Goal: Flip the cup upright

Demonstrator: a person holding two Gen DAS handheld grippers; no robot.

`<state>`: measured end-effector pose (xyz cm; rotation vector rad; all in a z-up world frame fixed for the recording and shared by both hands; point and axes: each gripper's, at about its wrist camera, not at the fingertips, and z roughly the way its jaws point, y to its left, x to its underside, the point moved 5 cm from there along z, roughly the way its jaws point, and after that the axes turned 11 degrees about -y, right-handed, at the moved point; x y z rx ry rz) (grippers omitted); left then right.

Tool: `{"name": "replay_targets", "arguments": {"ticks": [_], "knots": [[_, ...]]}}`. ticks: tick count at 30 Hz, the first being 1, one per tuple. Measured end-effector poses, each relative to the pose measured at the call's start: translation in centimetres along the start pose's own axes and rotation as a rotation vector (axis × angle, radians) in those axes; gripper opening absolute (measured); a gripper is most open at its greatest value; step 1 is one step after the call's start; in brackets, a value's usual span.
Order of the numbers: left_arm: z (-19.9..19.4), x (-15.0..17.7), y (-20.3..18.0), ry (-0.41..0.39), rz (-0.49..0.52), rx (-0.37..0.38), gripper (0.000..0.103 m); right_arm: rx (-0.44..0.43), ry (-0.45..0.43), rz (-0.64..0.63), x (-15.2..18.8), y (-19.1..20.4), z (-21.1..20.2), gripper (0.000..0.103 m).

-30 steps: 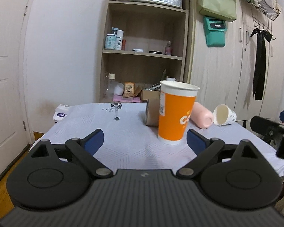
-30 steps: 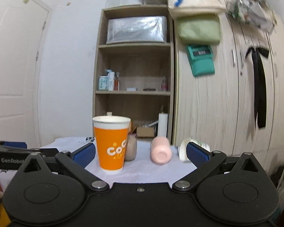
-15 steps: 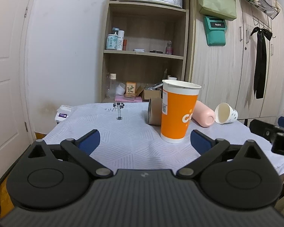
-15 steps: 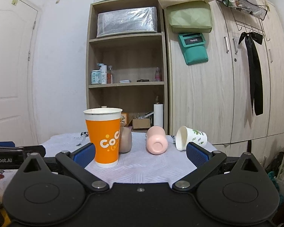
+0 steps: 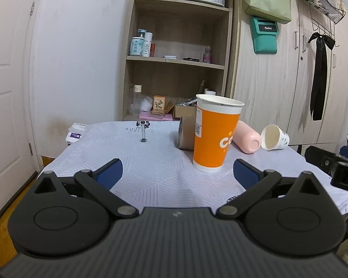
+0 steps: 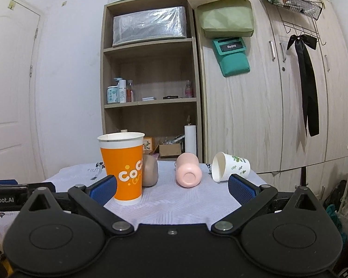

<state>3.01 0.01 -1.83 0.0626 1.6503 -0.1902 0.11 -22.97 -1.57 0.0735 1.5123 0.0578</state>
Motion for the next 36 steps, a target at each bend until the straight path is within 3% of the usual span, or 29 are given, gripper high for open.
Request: {"name": "replay_targets", "arguments": {"ticks": [36], "knots": [[0.29,0.32,0.78,0.029,0.008,-0.052,0.103,0.011,0.038,0.007,0.81,-0.54,0.53,0.103]]}}
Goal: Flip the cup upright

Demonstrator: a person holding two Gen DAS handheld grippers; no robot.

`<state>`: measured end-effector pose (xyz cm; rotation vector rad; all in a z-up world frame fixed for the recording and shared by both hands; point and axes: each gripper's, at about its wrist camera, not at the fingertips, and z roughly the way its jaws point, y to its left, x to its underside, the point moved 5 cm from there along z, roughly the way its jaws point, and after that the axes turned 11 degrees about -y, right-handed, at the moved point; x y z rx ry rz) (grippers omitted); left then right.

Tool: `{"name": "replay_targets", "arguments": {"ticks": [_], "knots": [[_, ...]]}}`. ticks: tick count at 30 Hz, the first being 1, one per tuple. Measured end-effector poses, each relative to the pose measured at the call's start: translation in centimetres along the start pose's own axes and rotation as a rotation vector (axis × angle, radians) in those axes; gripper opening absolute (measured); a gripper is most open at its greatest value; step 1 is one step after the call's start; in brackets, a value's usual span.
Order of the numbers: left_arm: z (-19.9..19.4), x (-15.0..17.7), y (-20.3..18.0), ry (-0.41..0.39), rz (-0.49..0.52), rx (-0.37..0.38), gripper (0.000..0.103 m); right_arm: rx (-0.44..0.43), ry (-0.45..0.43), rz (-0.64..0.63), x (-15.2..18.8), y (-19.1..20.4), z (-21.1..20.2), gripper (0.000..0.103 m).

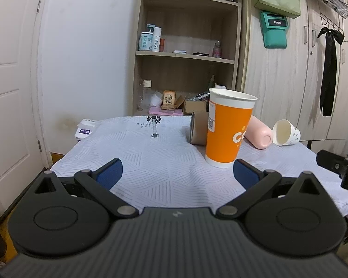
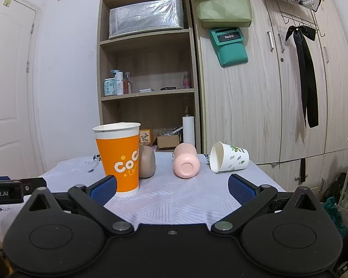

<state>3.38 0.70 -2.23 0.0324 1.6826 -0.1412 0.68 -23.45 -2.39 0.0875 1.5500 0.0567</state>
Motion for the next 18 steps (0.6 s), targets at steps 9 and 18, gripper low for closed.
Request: {"name": "replay_targets", "arguments": {"ticks": [9,18], "knots": [[0.25,0.16,0.35,0.028,-0.004,-0.041,0.103,0.034,-0.018,-0.050,-0.45,0.30,-0.37,0.103],[0.00,0.13,0.55,0.015,-0.008,-0.040,0.103,0.031,-0.017,-0.068,-0.35,0.68,-0.47,0.103]]}}
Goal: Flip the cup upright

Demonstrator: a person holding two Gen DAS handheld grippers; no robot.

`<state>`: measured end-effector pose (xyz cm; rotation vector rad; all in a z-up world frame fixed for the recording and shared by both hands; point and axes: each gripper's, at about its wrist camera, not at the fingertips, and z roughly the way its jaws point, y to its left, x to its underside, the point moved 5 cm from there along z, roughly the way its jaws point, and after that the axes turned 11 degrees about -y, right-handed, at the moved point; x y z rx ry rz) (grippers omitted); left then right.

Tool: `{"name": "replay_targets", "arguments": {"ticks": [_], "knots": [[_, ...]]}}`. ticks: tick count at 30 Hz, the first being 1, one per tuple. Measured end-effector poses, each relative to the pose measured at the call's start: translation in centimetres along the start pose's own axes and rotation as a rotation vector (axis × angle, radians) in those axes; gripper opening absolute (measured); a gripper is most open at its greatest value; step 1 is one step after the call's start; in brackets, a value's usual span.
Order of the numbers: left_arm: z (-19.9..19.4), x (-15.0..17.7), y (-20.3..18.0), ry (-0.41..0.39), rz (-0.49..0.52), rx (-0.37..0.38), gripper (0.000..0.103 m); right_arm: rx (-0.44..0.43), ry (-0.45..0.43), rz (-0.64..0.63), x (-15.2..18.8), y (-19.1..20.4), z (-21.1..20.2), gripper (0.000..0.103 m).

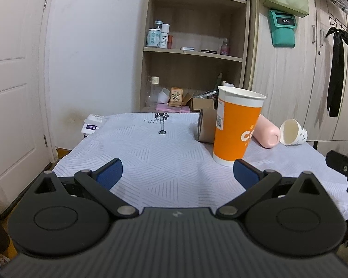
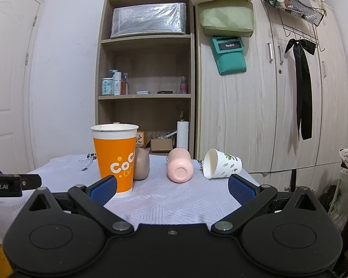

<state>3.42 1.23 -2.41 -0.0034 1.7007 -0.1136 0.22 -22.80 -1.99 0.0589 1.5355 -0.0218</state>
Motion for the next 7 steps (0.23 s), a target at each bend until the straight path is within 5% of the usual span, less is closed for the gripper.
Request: {"name": "replay_targets", "arguments": {"ticks": [7], "knots": [[-0.28,-0.15,-0.25,-0.017,0.017,-0.005,0.103,0.000,-0.001,-0.001,-0.05,-0.05,-0.03,0.103]]}}
